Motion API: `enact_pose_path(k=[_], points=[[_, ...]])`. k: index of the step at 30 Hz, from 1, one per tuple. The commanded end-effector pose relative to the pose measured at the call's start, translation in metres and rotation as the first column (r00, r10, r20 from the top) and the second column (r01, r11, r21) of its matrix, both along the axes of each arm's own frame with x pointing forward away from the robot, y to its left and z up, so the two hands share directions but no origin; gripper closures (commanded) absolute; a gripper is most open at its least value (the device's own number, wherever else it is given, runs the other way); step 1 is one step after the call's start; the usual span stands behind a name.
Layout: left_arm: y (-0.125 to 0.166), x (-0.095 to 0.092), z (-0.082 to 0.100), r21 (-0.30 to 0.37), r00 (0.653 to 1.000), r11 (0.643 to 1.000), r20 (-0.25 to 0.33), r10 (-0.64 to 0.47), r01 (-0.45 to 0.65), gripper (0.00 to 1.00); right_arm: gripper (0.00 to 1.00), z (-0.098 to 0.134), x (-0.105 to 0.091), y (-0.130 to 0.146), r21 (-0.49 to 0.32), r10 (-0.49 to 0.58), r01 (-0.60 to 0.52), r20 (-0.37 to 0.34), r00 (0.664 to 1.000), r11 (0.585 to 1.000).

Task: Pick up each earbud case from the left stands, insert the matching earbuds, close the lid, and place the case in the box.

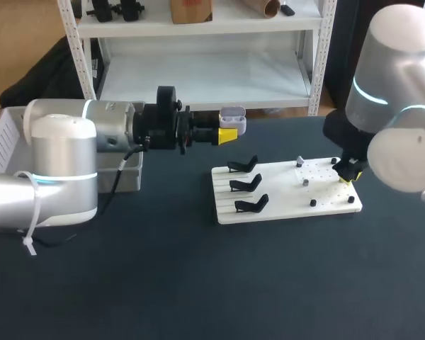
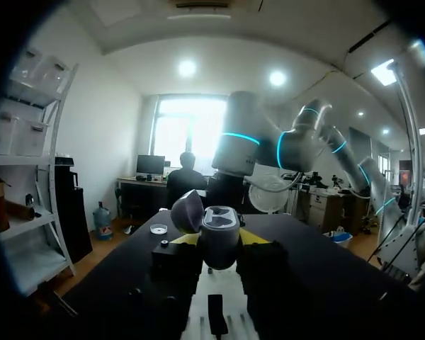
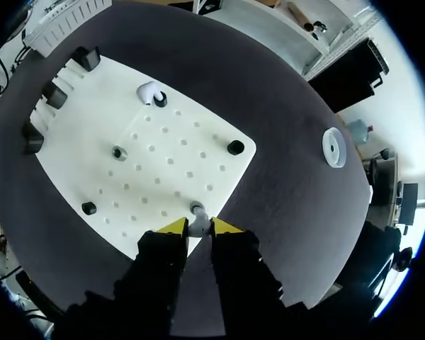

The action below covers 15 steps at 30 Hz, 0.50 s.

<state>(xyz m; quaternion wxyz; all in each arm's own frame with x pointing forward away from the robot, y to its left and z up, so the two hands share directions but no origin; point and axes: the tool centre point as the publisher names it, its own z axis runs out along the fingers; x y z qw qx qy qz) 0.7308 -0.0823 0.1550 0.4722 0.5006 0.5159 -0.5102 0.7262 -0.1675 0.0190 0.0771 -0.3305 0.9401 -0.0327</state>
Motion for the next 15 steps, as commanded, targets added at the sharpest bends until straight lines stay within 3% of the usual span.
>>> enact_pose_path(k=[1, 7, 13, 15], points=[[0.0, -0.002, 0.0, -0.001, 1.0, 1.0, 0.002, 0.005, -0.005, 1.0, 1.0, 0.006, 0.001, 0.004, -0.024, 0.008, -0.008, -0.011, 1.0, 1.0], [0.0, -0.002, 0.0, -0.001, 1.0, 1.0, 0.002, 0.005, -0.005, 1.0, 1.0, 0.047, -0.005, 0.012, -0.067, 0.013, -0.013, 0.005, 1.0, 0.998], [0.0, -0.002, 0.0, -0.001, 1.0, 1.0, 0.002, 0.005, -0.005, 1.0, 1.0, 0.114, -0.021, 0.037, -0.145, -0.015, -0.001, -0.111, 0.994, 0.989], [0.0, -0.002, 0.0, -0.001, 1.0, 1.0, 0.002, 0.005, -0.005, 1.0, 1.0, 0.139, -0.027, 0.051, -0.124, -0.029, 0.014, -0.122, 0.992, 0.992]])
